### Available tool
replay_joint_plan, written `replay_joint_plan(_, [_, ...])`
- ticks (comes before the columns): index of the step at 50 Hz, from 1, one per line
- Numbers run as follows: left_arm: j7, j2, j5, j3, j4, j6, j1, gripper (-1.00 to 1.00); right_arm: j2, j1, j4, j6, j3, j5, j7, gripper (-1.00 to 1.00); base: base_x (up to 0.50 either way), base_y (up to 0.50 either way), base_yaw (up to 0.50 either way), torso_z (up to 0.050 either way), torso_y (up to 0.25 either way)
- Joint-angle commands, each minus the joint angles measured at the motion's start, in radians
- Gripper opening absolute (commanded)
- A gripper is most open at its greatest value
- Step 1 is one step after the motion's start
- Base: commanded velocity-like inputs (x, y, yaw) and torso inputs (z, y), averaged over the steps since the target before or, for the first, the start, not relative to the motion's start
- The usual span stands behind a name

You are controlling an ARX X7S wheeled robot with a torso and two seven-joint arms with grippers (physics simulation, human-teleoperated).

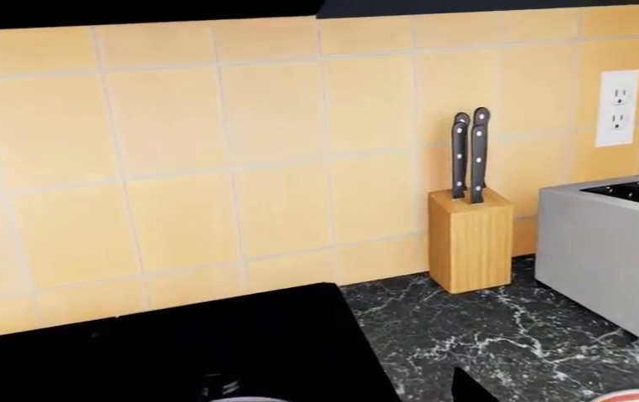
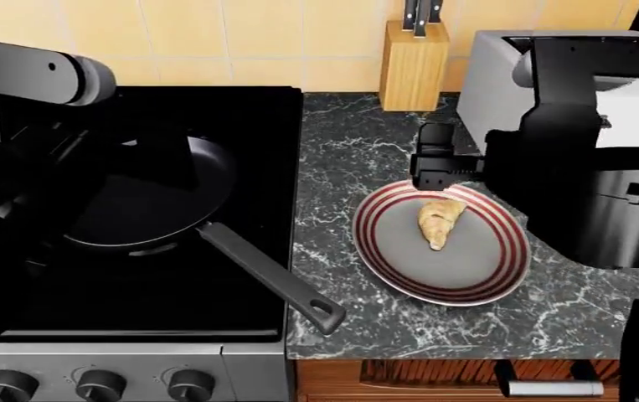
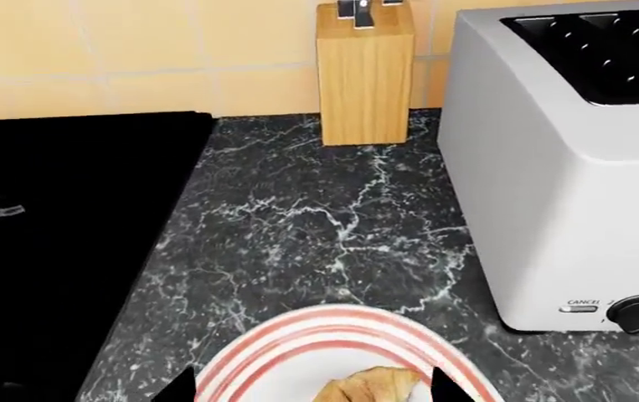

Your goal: Pick the croissant and place it on the pan. Then turn on the stove to warm the croissant.

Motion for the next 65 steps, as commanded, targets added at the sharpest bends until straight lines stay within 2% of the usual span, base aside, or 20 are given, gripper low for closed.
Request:
replay_joint_plan(1, [-0.024, -0.005, -0.018, 0.003, -0.006, 0.005, 0.0, 1.0, -0.008, -0.012, 0.121, -0.024, -0.045, -0.047, -0.015, 1.0, 0.0, 0.0, 0.0, 0.0, 0.0])
replay_joint_plan(29, [-0.069, -0.021, -0.064, 0.015, -0.022, 0.019, -0.002, 1.0, -0.013, -0.055, 0.156, -0.045, -0.09, -0.04, -0.028, 1.0, 0.0, 0.0, 0.0, 0.0, 0.0])
replay_joint_plan(65, [-0.111, -0.046, -0.104, 0.039, -0.037, 0.043, -0.004, 1.0, -0.006, -0.064, 0.21, -0.089, -0.162, -0.163, -0.164, 1.0, 0.0, 0.0, 0.0, 0.0, 0.0])
